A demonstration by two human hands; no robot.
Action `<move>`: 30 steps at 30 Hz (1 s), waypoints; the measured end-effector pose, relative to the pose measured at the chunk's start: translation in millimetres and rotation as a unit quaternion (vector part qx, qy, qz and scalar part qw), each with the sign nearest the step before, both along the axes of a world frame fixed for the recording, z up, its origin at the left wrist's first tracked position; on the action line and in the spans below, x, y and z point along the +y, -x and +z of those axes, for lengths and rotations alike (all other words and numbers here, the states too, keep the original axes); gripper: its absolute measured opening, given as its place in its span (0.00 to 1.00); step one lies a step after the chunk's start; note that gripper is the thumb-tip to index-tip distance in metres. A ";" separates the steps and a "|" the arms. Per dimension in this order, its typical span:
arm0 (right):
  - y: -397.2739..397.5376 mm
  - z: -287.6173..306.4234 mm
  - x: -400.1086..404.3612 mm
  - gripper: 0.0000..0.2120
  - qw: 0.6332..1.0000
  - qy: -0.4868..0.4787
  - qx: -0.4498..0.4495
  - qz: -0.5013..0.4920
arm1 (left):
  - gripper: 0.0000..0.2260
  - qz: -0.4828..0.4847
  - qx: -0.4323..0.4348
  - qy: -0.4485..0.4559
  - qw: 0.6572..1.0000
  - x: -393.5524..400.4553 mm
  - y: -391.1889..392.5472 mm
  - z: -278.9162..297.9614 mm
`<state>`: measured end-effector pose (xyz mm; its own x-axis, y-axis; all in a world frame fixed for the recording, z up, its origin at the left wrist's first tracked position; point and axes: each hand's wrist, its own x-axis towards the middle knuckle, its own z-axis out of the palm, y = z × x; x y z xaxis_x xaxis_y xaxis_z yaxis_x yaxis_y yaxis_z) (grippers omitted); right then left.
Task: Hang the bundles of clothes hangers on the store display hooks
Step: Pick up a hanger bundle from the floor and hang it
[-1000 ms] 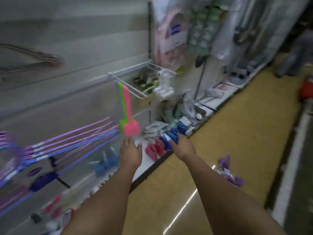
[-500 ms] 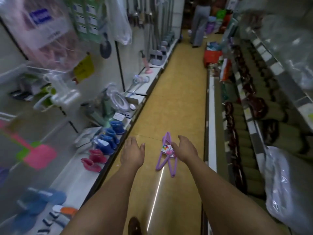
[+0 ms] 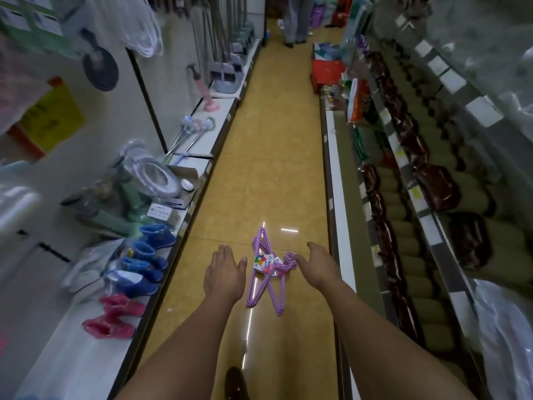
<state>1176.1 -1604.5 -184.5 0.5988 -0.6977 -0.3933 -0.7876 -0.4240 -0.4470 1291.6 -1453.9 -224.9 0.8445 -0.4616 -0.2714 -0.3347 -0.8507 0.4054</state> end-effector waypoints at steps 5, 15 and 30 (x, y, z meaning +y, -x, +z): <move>-38.1 -42.3 -28.2 0.26 1.000 -0.017 0.013 -0.015 | 0.27 -0.023 0.013 -0.032 0.999 -20.1 -36.7 -48.0; -63.2 -193.9 -81.5 0.23 0.998 -0.029 0.056 -0.009 | 0.28 -0.021 0.067 -0.074 0.995 -66.2 -60.6 -217.7; -90.2 -536.5 -160.4 0.22 0.992 -0.043 0.120 -0.004 | 0.31 -0.028 0.108 -0.092 0.990 -159.5 -71.4 -539.3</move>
